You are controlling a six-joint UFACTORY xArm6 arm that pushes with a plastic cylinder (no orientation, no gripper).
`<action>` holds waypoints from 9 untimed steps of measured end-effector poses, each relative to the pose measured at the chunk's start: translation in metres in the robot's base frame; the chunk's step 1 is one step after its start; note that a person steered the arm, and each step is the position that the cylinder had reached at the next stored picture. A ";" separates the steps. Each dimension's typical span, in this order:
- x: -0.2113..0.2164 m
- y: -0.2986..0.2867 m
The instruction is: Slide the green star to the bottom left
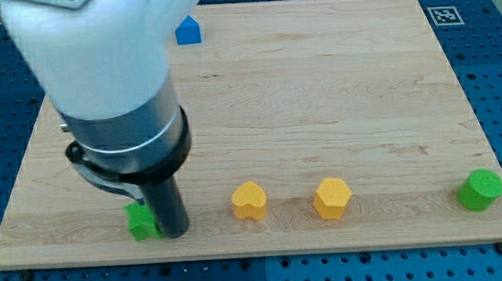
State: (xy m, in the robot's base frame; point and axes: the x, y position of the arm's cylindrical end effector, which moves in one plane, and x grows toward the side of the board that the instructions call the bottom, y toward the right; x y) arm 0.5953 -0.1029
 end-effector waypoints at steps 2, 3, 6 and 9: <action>-0.009 -0.039; -0.013 -0.063; -0.039 -0.075; -0.042 -0.124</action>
